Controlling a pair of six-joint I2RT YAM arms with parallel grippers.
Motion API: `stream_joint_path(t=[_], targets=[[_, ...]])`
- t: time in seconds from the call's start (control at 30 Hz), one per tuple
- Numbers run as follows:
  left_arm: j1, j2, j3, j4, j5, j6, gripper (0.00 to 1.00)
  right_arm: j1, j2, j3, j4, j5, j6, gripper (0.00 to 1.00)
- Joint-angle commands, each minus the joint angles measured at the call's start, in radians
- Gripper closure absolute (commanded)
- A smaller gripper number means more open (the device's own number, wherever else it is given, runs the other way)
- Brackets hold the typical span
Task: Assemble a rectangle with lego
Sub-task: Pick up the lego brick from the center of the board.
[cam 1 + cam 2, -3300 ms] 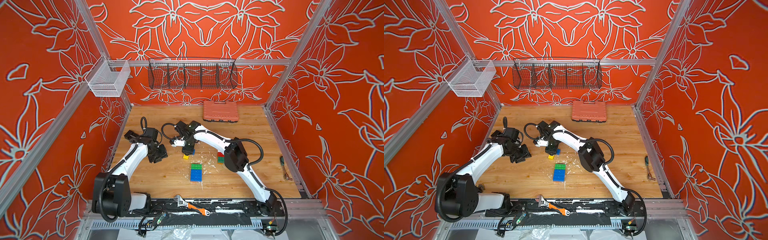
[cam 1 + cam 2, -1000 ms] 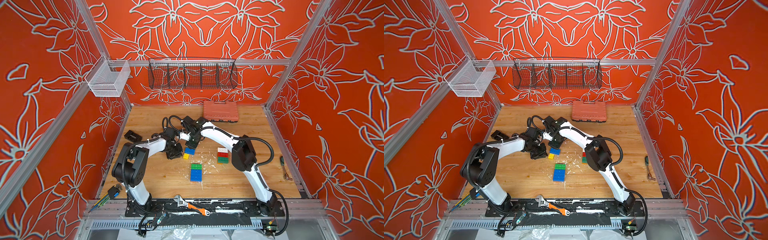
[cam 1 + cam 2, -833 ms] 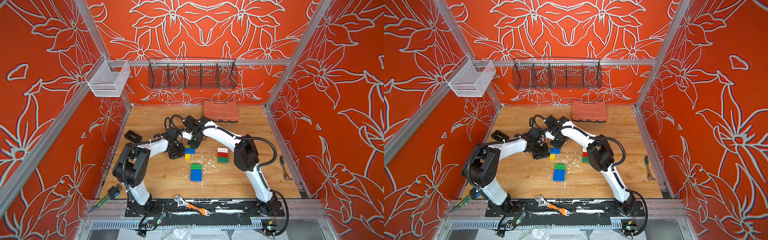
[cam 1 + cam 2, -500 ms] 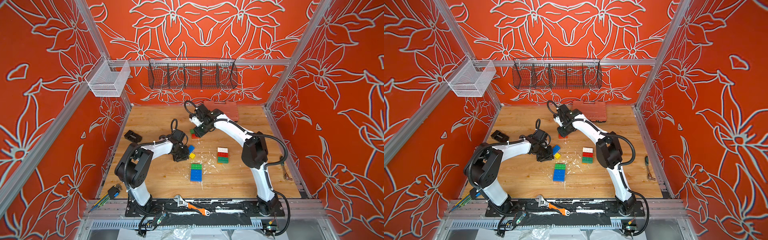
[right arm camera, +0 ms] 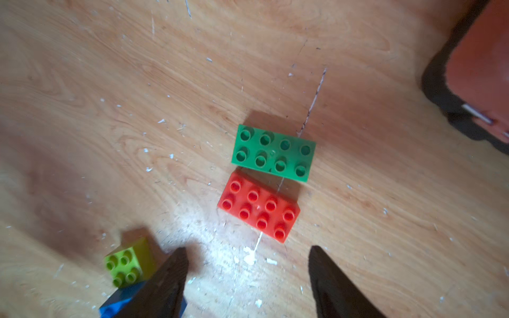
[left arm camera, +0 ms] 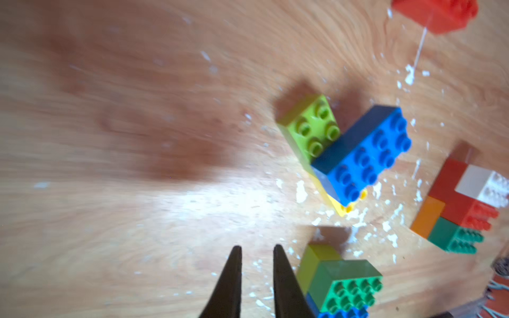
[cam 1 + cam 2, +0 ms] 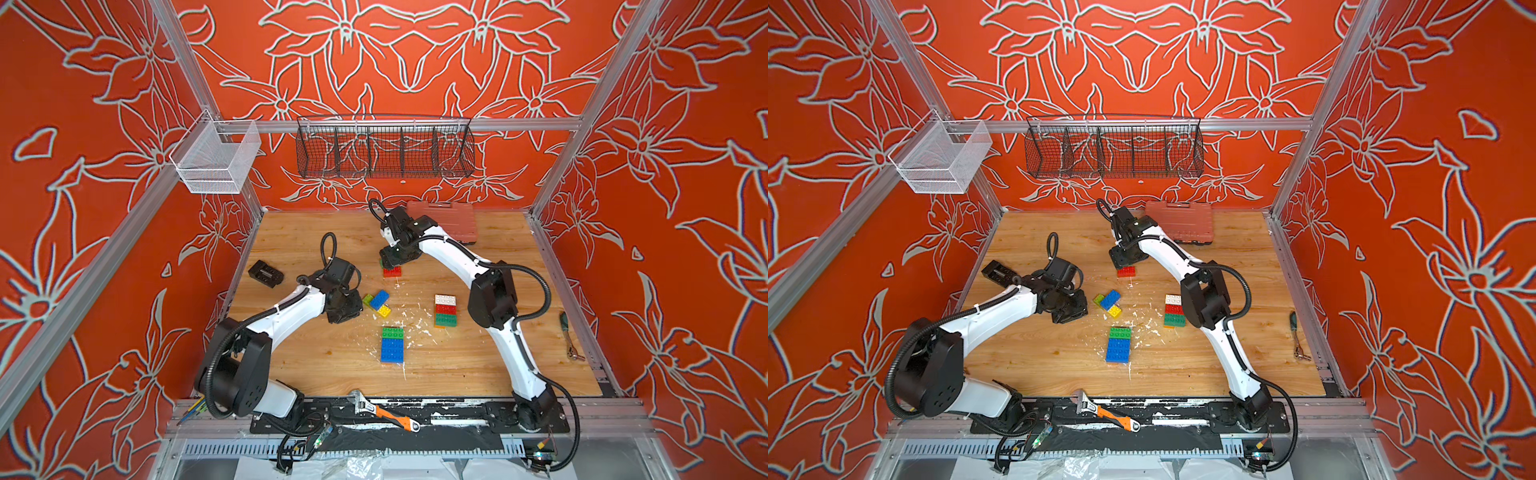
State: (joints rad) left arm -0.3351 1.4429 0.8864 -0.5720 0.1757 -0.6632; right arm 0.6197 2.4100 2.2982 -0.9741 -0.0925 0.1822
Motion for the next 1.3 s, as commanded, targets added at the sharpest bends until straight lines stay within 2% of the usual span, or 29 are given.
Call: stream_joint_path(t=[0.0,0.2,0.4,0.63,0.9,1.27], targets=[[0.023,-0.017,-0.026,-0.051,-0.024,0.041,0.79,0.005,0.061,0.077,-0.109,0.053,0.078,0.26],[0.027,-0.034,-0.044,-0.034,-0.019,0.061,0.78,0.027,0.083,0.088,-0.076,0.118,0.174,0.21],[0.033,-0.061,-0.065,-0.026,-0.028,0.085,0.76,0.035,0.130,0.130,-0.123,0.105,0.227,0.08],[0.042,-0.084,-0.084,-0.026,-0.038,0.109,0.76,0.051,0.153,0.125,-0.111,0.114,0.265,0.09],[0.056,-0.112,-0.116,-0.014,-0.035,0.124,0.75,0.051,0.190,0.164,-0.124,0.134,0.280,0.17],[0.068,-0.102,-0.157,0.009,-0.018,0.134,0.75,0.051,0.239,0.237,-0.153,0.146,0.267,0.20]])
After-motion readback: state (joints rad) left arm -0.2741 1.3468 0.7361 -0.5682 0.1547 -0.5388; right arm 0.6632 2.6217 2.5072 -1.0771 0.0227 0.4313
